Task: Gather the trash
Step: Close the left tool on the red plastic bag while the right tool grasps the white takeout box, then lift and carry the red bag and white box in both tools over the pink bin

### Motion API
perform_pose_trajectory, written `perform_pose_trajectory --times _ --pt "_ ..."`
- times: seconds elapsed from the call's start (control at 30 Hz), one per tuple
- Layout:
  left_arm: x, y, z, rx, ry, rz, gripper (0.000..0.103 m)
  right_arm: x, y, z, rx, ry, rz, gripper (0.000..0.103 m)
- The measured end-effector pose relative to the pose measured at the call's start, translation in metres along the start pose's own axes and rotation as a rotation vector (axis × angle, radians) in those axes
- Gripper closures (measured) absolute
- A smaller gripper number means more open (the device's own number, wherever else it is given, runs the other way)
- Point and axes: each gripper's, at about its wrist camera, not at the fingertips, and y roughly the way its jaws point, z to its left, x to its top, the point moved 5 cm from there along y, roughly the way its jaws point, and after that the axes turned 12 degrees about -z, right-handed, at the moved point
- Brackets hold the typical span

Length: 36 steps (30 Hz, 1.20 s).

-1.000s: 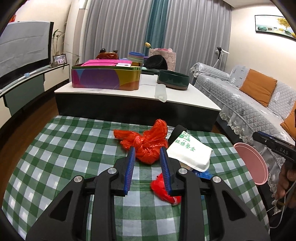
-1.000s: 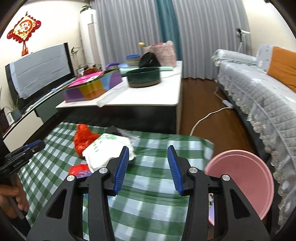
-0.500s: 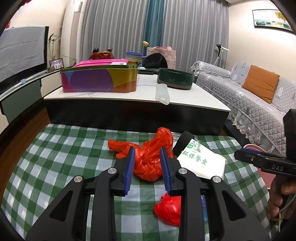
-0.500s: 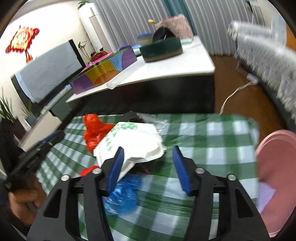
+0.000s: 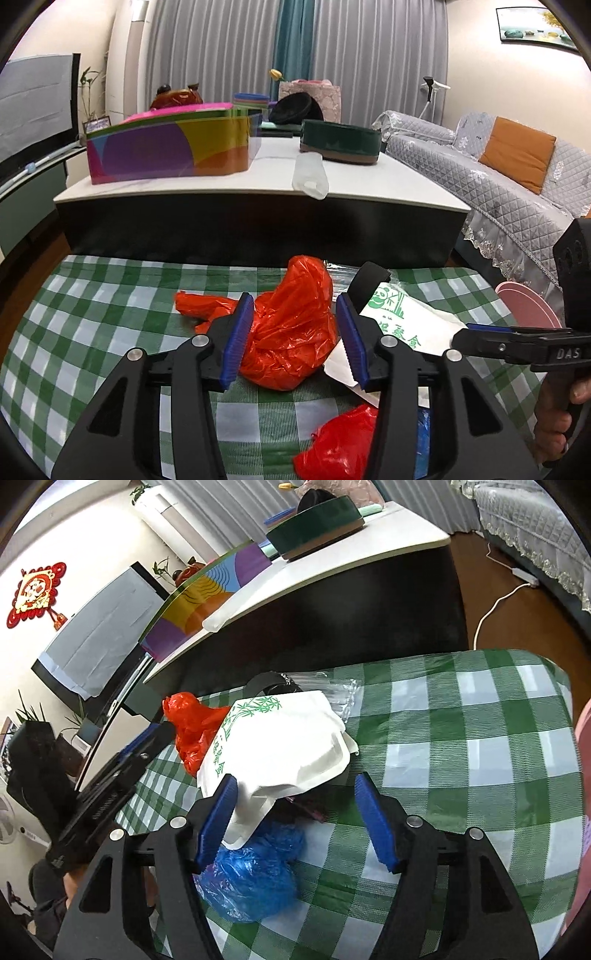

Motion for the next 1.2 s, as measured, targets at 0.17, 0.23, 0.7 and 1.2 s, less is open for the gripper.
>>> perform_pose_trajectory --times 0.17,0.23,0.7,1.2 --pt "-0.002 0.012 0.0 0.009 0.005 0.026 0.053 0.0 0.01 0.005 0.029 0.006 0.021 0.037" --pt "-0.004 0.016 0.001 0.019 0.012 0.043 0.053 0.0 0.011 0.006 0.035 -0.001 0.025 0.037" --pt "-0.005 0.018 0.005 0.012 0.005 0.093 0.079 0.01 0.005 0.018 0.067 -0.057 -0.012 0.068" --pt "0.018 -0.029 0.003 0.025 0.02 0.026 0.087 0.019 -0.037 0.043 0.1 -0.185 -0.116 0.088"
